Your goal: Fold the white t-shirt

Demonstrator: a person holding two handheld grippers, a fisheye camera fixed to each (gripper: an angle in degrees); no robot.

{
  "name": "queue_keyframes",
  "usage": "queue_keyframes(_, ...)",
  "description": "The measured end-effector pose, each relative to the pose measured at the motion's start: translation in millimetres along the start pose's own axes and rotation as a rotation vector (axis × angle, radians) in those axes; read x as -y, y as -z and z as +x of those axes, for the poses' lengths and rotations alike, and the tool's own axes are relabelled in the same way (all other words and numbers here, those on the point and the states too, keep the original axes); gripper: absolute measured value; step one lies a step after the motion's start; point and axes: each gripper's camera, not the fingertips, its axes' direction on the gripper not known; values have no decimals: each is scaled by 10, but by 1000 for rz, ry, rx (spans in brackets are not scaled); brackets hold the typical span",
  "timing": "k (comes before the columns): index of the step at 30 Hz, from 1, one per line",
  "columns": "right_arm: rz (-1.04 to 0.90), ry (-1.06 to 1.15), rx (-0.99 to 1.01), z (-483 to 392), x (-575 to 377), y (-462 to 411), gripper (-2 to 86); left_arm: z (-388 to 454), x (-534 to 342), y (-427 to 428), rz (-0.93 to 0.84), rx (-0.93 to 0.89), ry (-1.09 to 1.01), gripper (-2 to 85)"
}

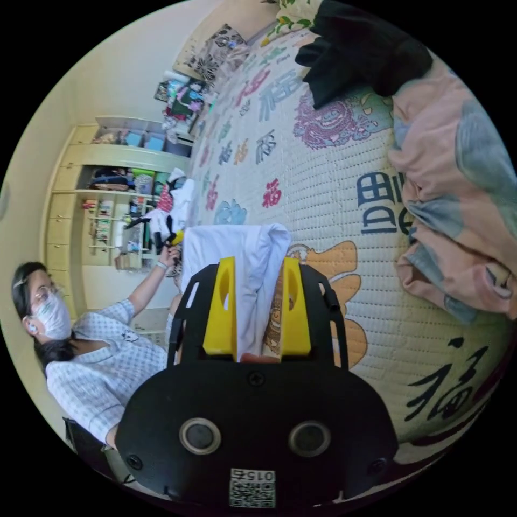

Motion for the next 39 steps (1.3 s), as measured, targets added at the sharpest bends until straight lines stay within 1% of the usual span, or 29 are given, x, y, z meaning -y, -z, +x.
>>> queue_keyframes(1,33,5,80,39,-11,10,118,-43,5,59,26,-32,4,136)
queue_keyframes(3,46,30,145,77,6,-13,116,-110,11,134,50,-46,9,136)
queue_keyframes(5,29,24,106,122,71,-123,133,-182,26,87,17,-64,1,136)
queue_keyframes(7,-19,9,139,216,217,-409,152,-198,43,20,11,-129,-4,136)
queue_keyframes(10,-7,5,122,276,350,-640,130,-156,86,-152,-51,-221,-29,129)
queue_keyframes(12,9,-2,168,329,393,-746,120,-134,101,-174,-64,-201,-38,102)
queue_keyframes(14,23,-7,217,387,428,-842,102,-124,135,-261,-130,-199,-39,35)
queue_keyframes(16,47,9,294,411,502,-986,41,-67,158,-272,-127,-152,-40,16)
queue_keyframes(17,54,15,289,398,528,-1020,37,-10,178,-246,-113,-122,-49,9)
queue_keyframes(19,41,22,165,312,664,-1160,25,51,213,-170,-82,-101,-54,3)
queue_keyframes(22,71,26,135,255,862,-1260,21,87,285,-10,-9,-135,-45,0)
queue_keyframes(24,99,26,101,213,998,-1332,24,114,328,50,51,-125,-33,1)
queue_keyframes(26,109,0,75,204,1147,-1460,32,143,397,-40,38,-73,-9,8)
queue_keyframes(28,66,-87,25,255,1299,-1711,56,118,380,-69,38,3,39,18)
queue_keyframes(29,65,-104,9,261,1314,-1758,64,102,305,12,96,25,65,26)
queue_keyframes(30,93,-122,-12,249,1313,-1813,71,93,251,76,140,17,78,30)
queue_keyframes(31,145,-132,-25,215,1277,-1831,77,84,125,223,222,-29,93,40)
queue_keyframes(32,168,-131,-29,187,1255,-1838,79,101,-15,366,268,-79,99,52)
queue_keyframes(33,188,-107,-43,95,1221,-1870,83,127,-90,429,272,-95,99,59)
queue_keyframes(34,172,-59,-60,-46,1205,-1946,86,227,-258,536,249,-111,77,72)
queue_keyframes(36,112,28,-82,-335,1199,-2163,90,454,-597,642,179,-56,51,88)
queue_keyframes(38,25,116,-104,-668,1226,-2495,96,747,-1129,587,-10,103,41,97)
queue_keyframes(39,-22,167,-116,-890,1267,-2759,99,788,-1269,542,-57,135,51,99)
